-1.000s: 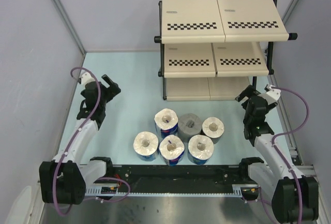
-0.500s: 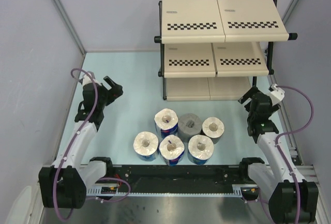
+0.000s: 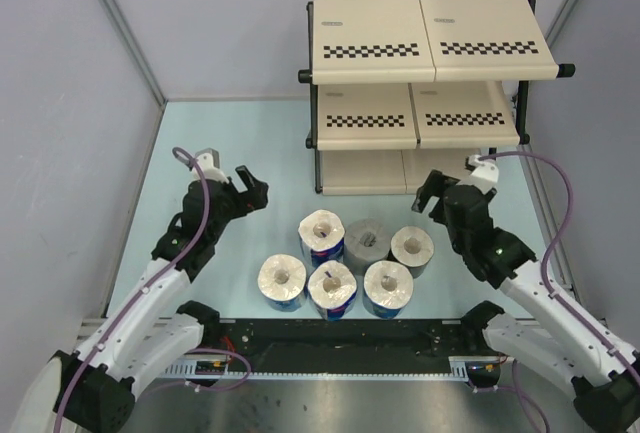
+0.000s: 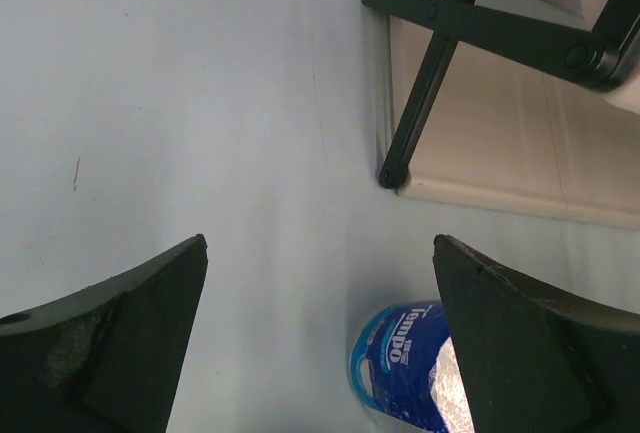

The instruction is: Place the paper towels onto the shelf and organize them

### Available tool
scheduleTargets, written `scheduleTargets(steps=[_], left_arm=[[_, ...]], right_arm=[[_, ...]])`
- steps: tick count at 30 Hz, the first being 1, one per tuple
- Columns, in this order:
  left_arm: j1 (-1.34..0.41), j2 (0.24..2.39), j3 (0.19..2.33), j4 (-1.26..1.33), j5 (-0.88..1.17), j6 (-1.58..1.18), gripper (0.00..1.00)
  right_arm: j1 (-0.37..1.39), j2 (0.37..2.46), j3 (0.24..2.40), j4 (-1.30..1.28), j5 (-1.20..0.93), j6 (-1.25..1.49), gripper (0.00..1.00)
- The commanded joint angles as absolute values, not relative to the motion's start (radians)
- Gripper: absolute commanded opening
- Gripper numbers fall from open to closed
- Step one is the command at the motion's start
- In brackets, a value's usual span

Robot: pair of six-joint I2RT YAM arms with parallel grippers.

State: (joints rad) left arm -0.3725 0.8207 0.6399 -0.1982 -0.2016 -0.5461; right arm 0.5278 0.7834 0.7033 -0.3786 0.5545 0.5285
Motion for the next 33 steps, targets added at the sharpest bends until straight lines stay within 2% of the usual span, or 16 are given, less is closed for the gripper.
scheduleTargets(steps=[1, 5, 9, 17, 27, 33], left_arm=[[-0.399, 0.778, 0.615, -0.225, -0.221, -0.517, 1.00], [-0.399, 0.741, 0.604, -0.204, -0.161, -0.462, 1.00], [-0.399, 0.704, 0.581, -0.160, -0.078, -0.446, 1.00], [-0.399, 0.712, 0.597, -0.199, -0.080, -0.449, 1.00], [-0.399, 0.713, 0.615, -0.230, -0.048, -0.426, 1.00], [-0.399, 0.724, 0.626, -0.239, -0.034, -0.413, 1.00]], right_arm=[[0.749, 0.811, 0.805, -0.489, 0.672, 0.572, 1.00], [0.923, 0.898, 0.862, -0.434, 0.664, 0.462, 0.99], [1.014, 1.015, 0.922, -0.367, 0.565, 0.315, 0.99], [1.009, 1.196, 0.959, -0.258, 0.388, 0.184, 1.00], [0.861, 1.262, 0.980, -0.195, -0.045, 0.161, 1.00], [0.848, 1.302, 1.005, -0.212, -0.075, 0.153, 1.00]])
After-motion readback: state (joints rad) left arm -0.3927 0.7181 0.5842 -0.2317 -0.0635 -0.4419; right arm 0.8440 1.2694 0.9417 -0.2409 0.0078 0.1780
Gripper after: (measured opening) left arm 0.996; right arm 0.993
